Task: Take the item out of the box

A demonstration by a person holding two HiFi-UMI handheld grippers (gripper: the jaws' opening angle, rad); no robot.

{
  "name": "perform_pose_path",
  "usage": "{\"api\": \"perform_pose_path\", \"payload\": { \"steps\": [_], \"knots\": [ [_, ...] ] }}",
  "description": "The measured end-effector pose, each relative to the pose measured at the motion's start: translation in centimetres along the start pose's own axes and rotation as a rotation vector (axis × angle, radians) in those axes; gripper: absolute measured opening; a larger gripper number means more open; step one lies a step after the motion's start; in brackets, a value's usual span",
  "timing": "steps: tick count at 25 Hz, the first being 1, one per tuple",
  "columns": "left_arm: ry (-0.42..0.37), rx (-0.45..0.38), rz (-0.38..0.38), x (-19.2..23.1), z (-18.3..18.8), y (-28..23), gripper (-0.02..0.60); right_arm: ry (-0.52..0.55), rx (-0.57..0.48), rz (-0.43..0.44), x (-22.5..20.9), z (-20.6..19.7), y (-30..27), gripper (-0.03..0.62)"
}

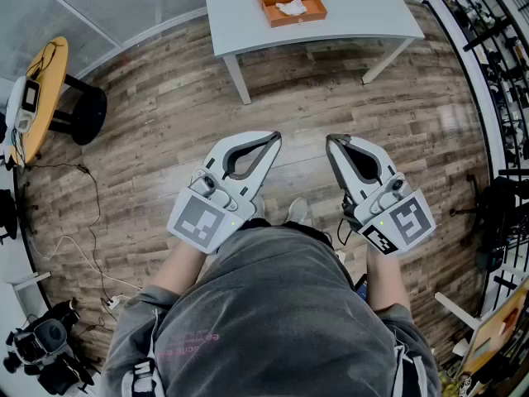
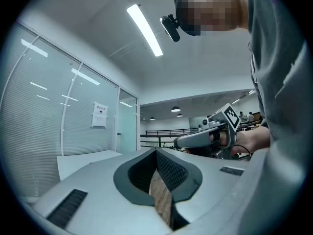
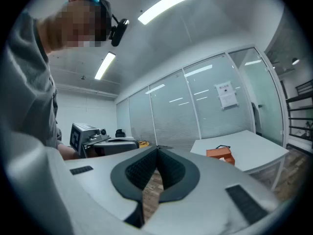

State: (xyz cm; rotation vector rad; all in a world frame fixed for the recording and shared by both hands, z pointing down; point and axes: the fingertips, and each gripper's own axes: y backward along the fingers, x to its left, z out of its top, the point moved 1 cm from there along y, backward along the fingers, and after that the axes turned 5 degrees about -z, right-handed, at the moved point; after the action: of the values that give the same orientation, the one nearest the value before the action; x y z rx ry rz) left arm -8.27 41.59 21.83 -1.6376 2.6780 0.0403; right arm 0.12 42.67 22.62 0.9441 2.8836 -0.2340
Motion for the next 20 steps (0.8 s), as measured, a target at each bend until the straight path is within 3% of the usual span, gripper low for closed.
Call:
{"api": "perform_pose_path", "payload": {
  "steps": [20],
  "knots": [
    [0.009,0.025,0.027,-3.2,-0.9,-1.1,0.011,-0.065,0.005,0.015,-1.2,-1.4,2.9,0.005]
  ]
}}
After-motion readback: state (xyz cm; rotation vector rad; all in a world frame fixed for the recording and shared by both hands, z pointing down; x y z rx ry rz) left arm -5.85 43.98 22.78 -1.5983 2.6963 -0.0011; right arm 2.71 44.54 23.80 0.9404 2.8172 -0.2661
